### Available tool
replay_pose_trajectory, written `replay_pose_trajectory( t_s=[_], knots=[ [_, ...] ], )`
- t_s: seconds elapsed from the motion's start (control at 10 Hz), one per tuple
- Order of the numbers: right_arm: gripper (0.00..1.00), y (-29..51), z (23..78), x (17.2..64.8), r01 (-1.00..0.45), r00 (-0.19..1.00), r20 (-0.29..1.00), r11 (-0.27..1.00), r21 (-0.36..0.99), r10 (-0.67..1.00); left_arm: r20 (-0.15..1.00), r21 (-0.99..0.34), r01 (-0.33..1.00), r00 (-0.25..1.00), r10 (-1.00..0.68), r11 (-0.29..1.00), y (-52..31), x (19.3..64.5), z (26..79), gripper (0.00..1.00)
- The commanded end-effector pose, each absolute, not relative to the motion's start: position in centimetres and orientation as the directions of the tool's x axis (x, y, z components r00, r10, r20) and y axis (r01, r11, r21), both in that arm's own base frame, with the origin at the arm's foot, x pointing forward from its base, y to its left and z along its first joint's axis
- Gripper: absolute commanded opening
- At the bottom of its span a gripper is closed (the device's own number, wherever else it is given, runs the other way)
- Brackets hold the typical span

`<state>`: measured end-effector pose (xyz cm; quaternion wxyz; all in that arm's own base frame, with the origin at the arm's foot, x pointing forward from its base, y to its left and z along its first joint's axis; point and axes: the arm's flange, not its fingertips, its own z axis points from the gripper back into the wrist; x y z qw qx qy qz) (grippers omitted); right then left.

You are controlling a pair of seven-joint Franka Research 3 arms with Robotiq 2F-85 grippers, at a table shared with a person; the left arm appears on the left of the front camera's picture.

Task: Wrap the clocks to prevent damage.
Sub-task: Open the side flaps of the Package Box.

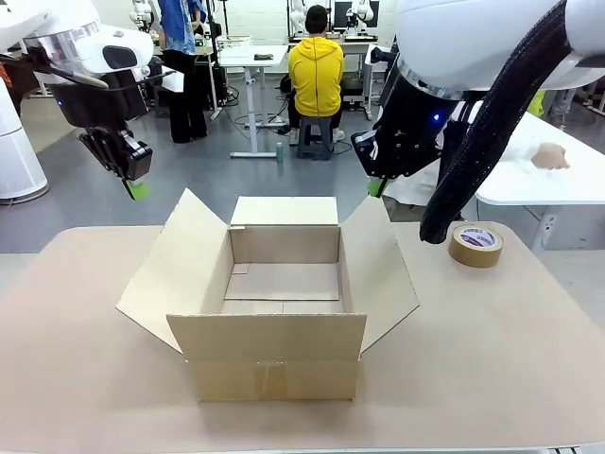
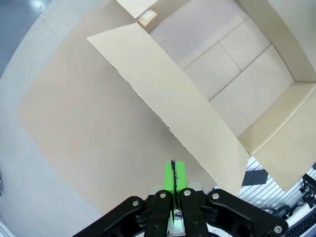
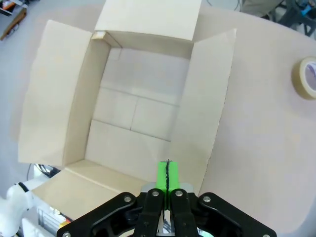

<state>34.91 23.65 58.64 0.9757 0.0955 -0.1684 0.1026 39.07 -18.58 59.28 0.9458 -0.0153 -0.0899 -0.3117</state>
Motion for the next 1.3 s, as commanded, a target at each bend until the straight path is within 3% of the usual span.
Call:
replay_pose_trajectory(
  t_s=[0.0,0.2,0.6,1.2],
  knots=[
    [0.0,23.8,58.1,35.2,-0.209,0.925,0.347,0.97,0.129,0.153,0.18,0.025,0.59,0.791,-0.585,0.807,-18.7,39.1,59.6,0.0],
    [0.01,23.6,58.5,35.0,-0.232,0.923,0.346,0.961,0.148,0.169,0.18,0.027,0.593,0.789,-0.588,0.805,-18.6,39.1,59.3,0.0],
    [0.01,28.1,52.9,36.7,-0.149,0.962,0.245,0.984,0.098,0.122,0.206,0.104,0.429,0.874,-0.441,0.897,-24.6,37.1,55.6,0.0],
    [0.01,28.0,46.4,38.8,0.06,0.945,0.325,0.995,-0.076,-0.032,0.175,0.135,0.221,0.954,-0.243,0.966,-26.7,38.2,47.8,0.0]
  ],
)
